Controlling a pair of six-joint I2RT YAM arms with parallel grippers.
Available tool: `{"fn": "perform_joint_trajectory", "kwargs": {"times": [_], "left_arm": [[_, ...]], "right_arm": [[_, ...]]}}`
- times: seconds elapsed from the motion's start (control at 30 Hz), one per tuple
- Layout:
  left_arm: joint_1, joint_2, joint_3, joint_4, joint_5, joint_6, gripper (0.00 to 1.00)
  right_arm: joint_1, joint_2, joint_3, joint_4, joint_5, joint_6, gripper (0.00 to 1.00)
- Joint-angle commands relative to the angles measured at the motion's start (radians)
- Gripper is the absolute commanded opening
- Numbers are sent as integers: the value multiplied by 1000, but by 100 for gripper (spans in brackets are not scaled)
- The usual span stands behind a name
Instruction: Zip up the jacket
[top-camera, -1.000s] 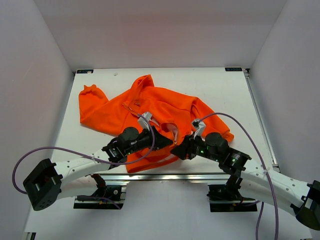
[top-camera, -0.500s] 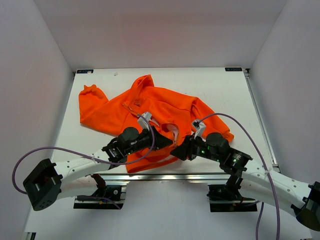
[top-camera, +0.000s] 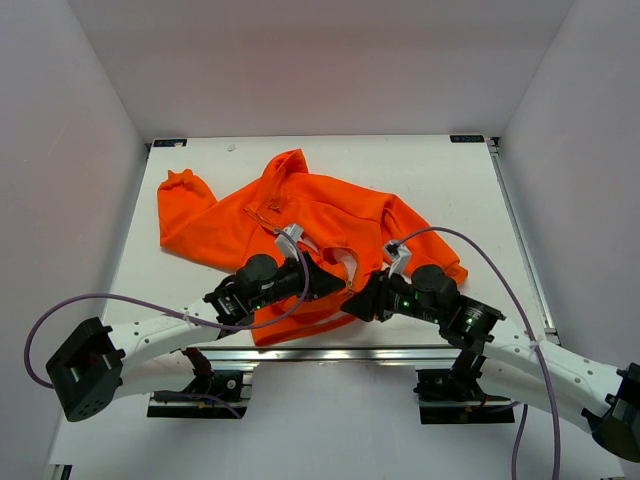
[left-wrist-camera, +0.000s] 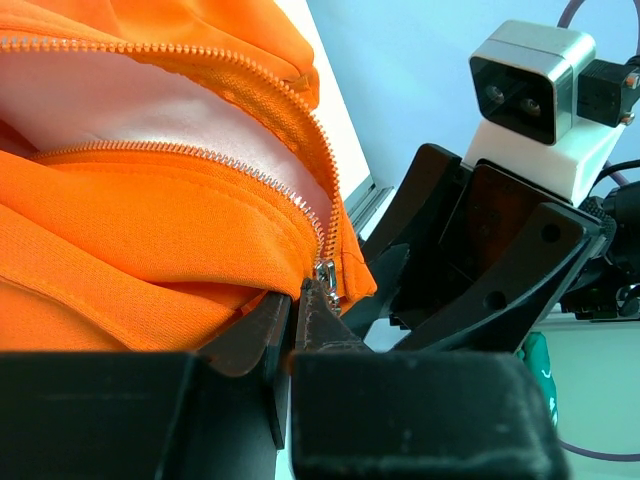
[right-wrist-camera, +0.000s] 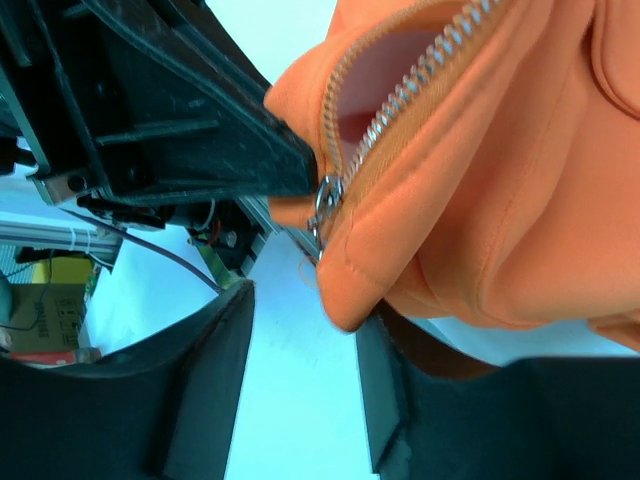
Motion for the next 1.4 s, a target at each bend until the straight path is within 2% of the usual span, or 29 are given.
{"fn": "perform_joint_trajectory", "kwargs": {"times": [0.0,0.27,0.47,1.0,1.37], "left_arm": [[0,-26,-4,13,-18,-5,0],[-2,-23,9,11,-9,-6,0],[-2,-19,18,-9,-9,-6,0],[0,-23,15,-9,-4,-8,0],[0,-9,16,10,8,-13,0]], "right_arm": [[8,-34,59,-64,9,6,51],[6,-28,100,-208,2,-46,59],[8,-34,153,-171,-79,-102,59],[8,35,197,-187,62,-158,60],[8,58,162,-116,26,-157,61]]}}
